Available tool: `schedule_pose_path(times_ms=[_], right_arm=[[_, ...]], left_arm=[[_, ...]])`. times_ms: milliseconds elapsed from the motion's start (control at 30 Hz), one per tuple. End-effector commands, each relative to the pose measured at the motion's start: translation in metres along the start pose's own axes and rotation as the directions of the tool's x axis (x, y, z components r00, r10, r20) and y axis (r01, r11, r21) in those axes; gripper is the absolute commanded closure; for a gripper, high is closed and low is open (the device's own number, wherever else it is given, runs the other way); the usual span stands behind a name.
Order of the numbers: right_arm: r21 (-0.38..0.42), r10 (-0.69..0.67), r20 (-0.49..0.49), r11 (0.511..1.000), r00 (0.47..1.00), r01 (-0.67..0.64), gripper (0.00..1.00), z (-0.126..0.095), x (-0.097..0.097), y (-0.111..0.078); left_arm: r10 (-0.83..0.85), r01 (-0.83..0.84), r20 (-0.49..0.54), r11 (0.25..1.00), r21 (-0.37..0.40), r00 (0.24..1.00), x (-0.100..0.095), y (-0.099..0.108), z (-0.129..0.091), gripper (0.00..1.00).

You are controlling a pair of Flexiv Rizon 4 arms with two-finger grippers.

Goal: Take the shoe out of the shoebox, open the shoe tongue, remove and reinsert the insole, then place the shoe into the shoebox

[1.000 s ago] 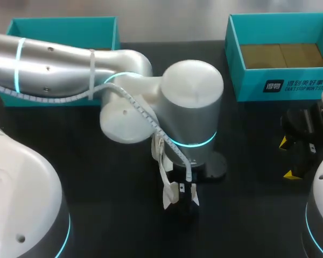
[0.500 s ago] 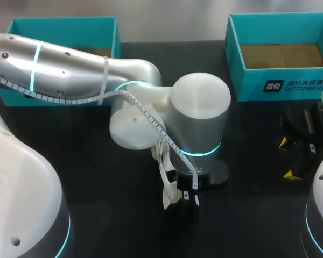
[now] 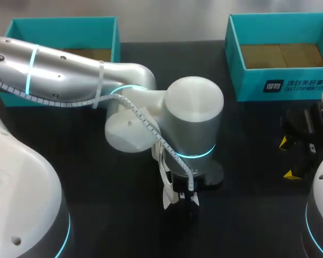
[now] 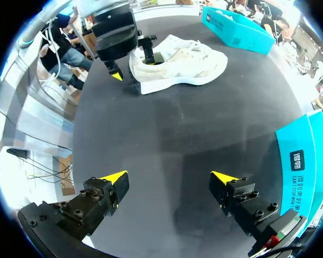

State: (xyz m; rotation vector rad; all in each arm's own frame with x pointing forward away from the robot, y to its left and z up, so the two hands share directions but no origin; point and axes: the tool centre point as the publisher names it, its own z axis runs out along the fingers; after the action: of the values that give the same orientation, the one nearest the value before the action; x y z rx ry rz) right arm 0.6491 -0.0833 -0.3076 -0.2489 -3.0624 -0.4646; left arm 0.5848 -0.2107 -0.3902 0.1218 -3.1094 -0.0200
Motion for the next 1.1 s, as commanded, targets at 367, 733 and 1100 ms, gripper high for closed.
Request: schedule_pose_path(times_ms=[367, 733, 1100], right_arm=[[0.001, 0.0, 0.003, 1.0, 1.0, 0.0, 0.0, 0.001, 0.001, 0.0], [0.001, 0.0, 0.003, 1.0, 1.0, 0.0, 0.0, 0.001, 0.001, 0.0], [0.001, 0.0, 0.003, 1.0, 1.0, 0.0, 0.0, 0.001, 0.001, 0.0]], left_arm=[[0.002, -0.002, -0.009, 1.0, -0.014, 1.0, -0.006, -0.002, 0.007, 1.0], [0.009, -0.009, -0.024, 1.0, -0.002, 1.0, -0.007, 0.002, 0.0, 1.0], [0.054, -0.05, -0.067, 0.998, 0.047, 0.996, -0.01, 0.019, -0.061, 1.0]])
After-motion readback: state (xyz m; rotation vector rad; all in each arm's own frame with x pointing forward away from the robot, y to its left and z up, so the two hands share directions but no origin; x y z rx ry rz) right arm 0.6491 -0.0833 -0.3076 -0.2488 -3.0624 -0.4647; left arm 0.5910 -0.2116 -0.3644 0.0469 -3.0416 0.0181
